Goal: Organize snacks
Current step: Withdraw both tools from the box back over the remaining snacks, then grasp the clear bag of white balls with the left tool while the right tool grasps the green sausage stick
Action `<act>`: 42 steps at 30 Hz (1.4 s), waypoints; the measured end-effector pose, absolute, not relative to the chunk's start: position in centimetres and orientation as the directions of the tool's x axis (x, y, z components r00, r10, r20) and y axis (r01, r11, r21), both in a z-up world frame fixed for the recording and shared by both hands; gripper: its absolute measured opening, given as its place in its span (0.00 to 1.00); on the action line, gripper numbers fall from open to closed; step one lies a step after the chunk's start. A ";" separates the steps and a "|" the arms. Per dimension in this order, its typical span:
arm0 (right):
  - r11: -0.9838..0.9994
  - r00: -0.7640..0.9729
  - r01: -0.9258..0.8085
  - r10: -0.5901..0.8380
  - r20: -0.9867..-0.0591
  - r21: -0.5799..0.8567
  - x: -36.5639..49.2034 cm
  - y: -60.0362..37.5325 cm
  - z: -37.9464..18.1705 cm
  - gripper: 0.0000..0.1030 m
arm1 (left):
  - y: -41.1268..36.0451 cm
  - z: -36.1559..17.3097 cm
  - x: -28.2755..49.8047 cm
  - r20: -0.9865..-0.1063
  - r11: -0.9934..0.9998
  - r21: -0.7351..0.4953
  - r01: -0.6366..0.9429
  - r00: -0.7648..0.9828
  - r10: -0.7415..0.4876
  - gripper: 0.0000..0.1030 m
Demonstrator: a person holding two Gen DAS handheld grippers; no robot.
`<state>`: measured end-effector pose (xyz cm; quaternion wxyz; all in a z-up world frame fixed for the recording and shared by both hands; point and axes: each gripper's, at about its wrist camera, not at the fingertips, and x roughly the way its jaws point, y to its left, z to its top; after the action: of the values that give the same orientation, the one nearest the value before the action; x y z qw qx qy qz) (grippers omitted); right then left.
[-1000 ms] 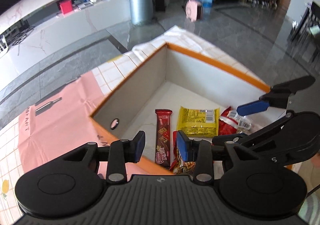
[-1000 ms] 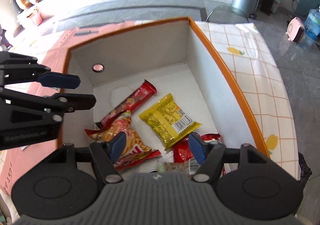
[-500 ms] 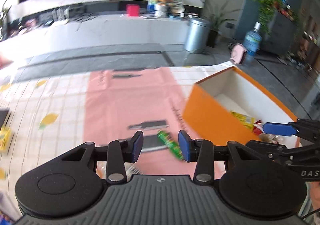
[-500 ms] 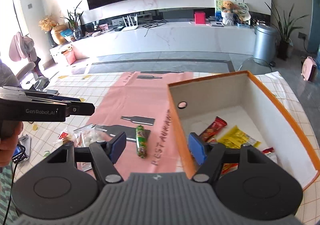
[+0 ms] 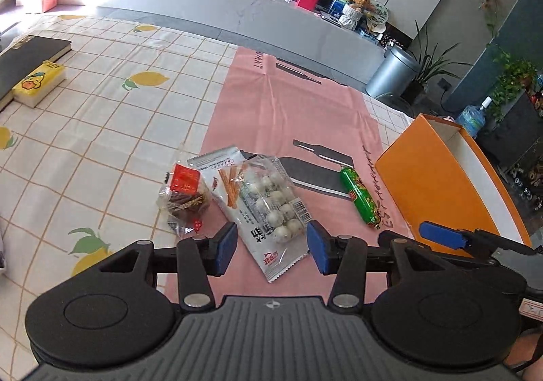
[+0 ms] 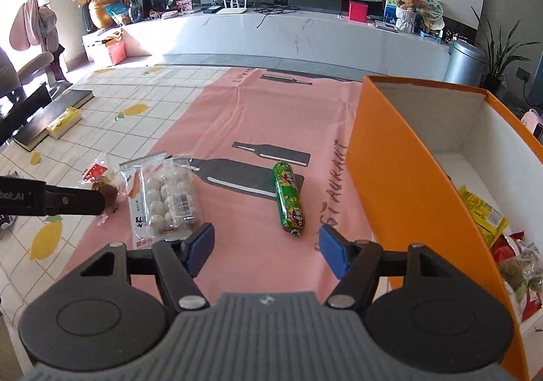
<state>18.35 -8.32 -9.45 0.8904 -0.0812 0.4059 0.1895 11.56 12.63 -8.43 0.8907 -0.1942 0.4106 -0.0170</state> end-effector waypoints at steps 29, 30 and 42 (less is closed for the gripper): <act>0.910 0.520 -0.390 0.341 -0.783 0.137 23.9 -8.9 -14.3 0.20 | 6.3 -11.5 18.3 -0.852 0.955 -0.091 -0.283 0.519 0.072 0.76; 0.914 0.516 -0.377 0.343 -0.785 0.151 23.9 -9.1 -14.3 0.20 | 6.0 -11.5 18.5 -0.855 0.953 -0.078 -0.292 0.511 0.087 0.77; 0.923 0.495 -0.334 0.344 -0.798 0.191 23.8 -11.5 -14.2 0.20 | 2.1 -13.0 20.5 -0.829 0.938 0.165 -0.305 0.473 0.299 0.88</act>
<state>23.84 -11.46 -14.16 0.8647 0.0056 0.4625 0.1959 20.49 2.15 -12.98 0.8581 -0.0030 0.4824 0.1760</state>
